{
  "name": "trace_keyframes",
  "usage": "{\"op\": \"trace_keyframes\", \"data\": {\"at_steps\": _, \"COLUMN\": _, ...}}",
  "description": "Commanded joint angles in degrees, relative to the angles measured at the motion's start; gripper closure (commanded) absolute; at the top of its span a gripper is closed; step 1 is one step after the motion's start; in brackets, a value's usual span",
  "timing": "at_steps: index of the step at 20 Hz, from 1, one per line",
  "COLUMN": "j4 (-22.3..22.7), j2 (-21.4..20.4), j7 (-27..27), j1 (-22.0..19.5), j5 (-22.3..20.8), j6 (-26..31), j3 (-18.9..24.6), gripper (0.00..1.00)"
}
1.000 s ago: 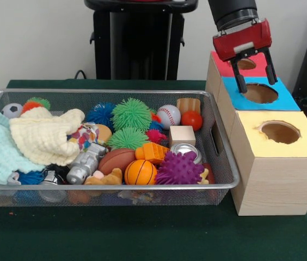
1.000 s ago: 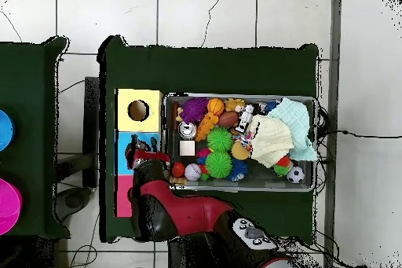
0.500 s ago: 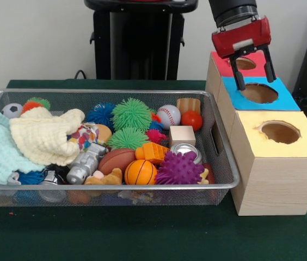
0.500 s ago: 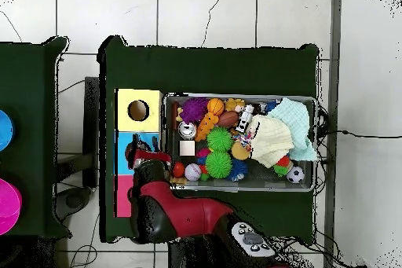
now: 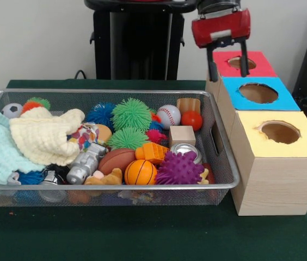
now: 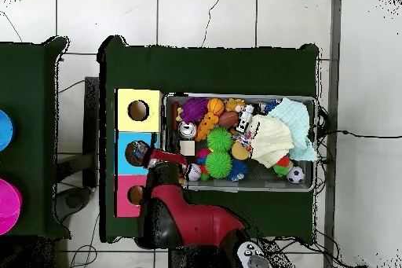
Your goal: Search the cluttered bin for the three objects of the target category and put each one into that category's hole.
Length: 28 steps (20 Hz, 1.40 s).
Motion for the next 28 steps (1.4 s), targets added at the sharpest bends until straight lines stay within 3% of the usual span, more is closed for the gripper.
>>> {"op": "trace_keyframes", "data": {"at_steps": 1, "j4": 2.75, "j2": 1.75, "j7": 8.18, "j1": 1.30, "j5": 3.12, "j6": -1.91, "j3": -10.06, "gripper": 0.00}}
{"op": "trace_keyframes", "data": {"at_steps": 7, "j4": 3.48, "j2": 3.14, "j7": 10.37, "j1": 2.41, "j5": 3.08, "j6": -4.33, "j3": -14.07, "gripper": 0.00}}
{"op": "trace_keyframes", "data": {"at_steps": 28, "j4": 0.10, "j2": 5.37, "j7": 10.29, "j1": 1.49, "j5": -0.69, "j6": -4.77, "j3": -16.82, "gripper": 0.00}}
